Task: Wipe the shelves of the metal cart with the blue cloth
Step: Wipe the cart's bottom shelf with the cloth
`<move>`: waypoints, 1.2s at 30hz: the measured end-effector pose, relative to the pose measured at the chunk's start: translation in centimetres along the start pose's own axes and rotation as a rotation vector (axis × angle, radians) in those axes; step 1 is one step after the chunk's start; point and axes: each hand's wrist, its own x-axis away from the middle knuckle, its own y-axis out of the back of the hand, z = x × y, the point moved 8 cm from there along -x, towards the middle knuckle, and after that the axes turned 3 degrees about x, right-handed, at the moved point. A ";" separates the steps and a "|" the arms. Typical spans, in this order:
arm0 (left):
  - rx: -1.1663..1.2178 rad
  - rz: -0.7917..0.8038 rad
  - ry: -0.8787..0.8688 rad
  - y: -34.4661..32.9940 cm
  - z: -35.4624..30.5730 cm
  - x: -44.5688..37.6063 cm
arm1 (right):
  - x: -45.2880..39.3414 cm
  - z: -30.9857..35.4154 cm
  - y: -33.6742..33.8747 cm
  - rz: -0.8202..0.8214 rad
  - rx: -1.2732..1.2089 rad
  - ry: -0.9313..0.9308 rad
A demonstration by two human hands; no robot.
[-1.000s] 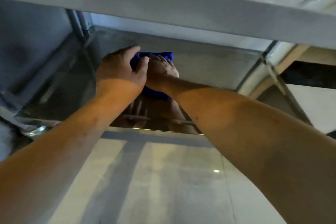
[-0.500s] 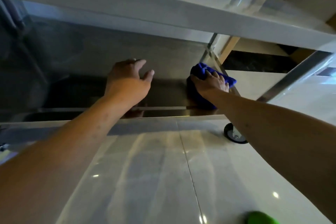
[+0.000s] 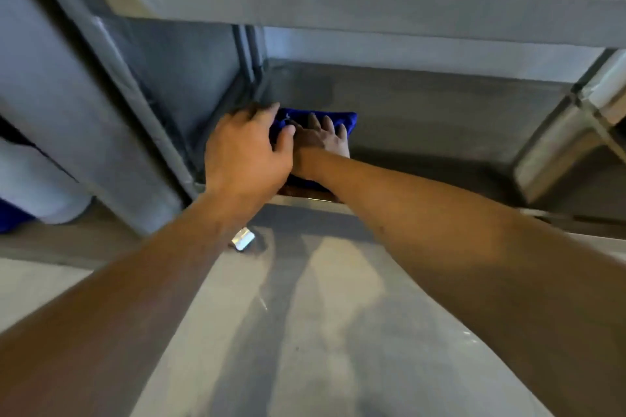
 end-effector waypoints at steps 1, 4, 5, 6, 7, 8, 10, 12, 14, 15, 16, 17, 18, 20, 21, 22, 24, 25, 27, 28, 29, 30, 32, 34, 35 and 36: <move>-0.023 -0.011 0.015 1.0 0.9 0.0 | 0.4 2.7 -0.4 0.027 0.004 0.075; -0.065 -0.018 0.030 2.4 2.0 0.2 | 2.7 7.0 -1.1 0.066 -0.028 0.244; -0.065 -0.013 0.035 2.3 1.8 0.1 | 3.8 7.2 -1.0 0.045 -0.044 0.274; -0.056 -0.003 0.049 1.9 1.4 -0.2 | 4.9 6.8 -0.7 0.017 -0.052 0.301; -0.037 0.009 0.065 1.3 0.8 -0.5 | 6.1 6.0 -0.5 -0.009 -0.045 0.327; -0.007 0.024 0.078 0.4 0.0 -0.7 | 7.3 4.8 -0.4 -0.029 -0.019 0.359; 0.053 0.057 0.071 -1.7 -2.5 -0.9 | 9.5 1.4 -0.4 -0.047 0.088 0.423; 0.078 0.089 0.039 -3.9 -5.6 -0.6 | 11.2 -3.0 -0.3 -0.053 0.155 0.439; 0.111 0.131 0.006 -6.3 -8.8 -0.2 | 12.9 -8.0 0.3 -0.060 0.165 0.404; 0.135 0.157 -0.014 -7.5 -10.6 0.0 | 13.8 -10.7 0.7 -0.063 0.170 0.371; 0.160 0.185 -0.038 -8.8 -12.4 0.3 | 14.7 -13.4 1.0 -0.067 0.170 0.328; 0.191 0.215 -0.064 -9.8 -14.2 0.5 | 15.7 -16.0 1.5 -0.075 0.160 0.275; 0.230 0.244 -0.087 -10.8 -16.0 0.8 | 16.7 -18.7 1.9 -0.087 0.139 0.216; 0.305 0.287 -0.112 -12.4 -19.0 1.3 | 18.9 -23.5 2.8 -0.123 0.089 0.096; 0.337 0.308 -0.115 -13.0 -20.2 1.5 | 20.0 -25.8 3.2 -0.141 0.065 0.029; 0.367 0.328 -0.118 -13.5 -21.2 1.6 | 21.0 -28.2 3.6 -0.161 0.041 -0.046; 0.408 0.361 -0.129 -14.1 -22.9 1.6 | 22.9 -32.8 4.2 -0.204 0.001 -0.209; 0.418 0.366 -0.133 -14.2 -23.6 1.6 | 23.7 -34.8 4.6 -0.227 -0.016 -0.290; 0.427 0.360 -0.125 -14.1 -24.2 1.3 | 24.5 -38.1 5.2 -0.279 -0.032 -0.421; 0.427 0.354 -0.119 -14.0 -24.1 1.3 | 24.5 -39.2 5.5 -0.299 -0.025 -0.466; 0.420 0.345 -0.122 -13.9 -23.9 1.2 | 24.3 -40.0 5.6 -0.309 -0.018 -0.506; 0.407 0.333 -0.131 -13.6 -23.5 1.0 | 23.8 -40.4 5.7 -0.307 -0.014 -0.548; 0.385 0.324 -0.127 -13.2 -22.4 0.6 | 22.6 -41.0 5.6 -0.270 -0.018 -0.639; 0.367 0.322 -0.092 -12.9 -20.7 0.0 | 21.3 -41.1 5.4 -0.205 -0.026 -0.699; 0.353 0.314 -0.076 -12.7 -19.8 -0.3 | 20.6 -41.0 5.3 -0.173 -0.027 -0.705; 0.338 0.306 -0.065 -12.4 -18.9 -0.6 | 19.9 -40.9 5.3 -0.144 -0.030 -0.698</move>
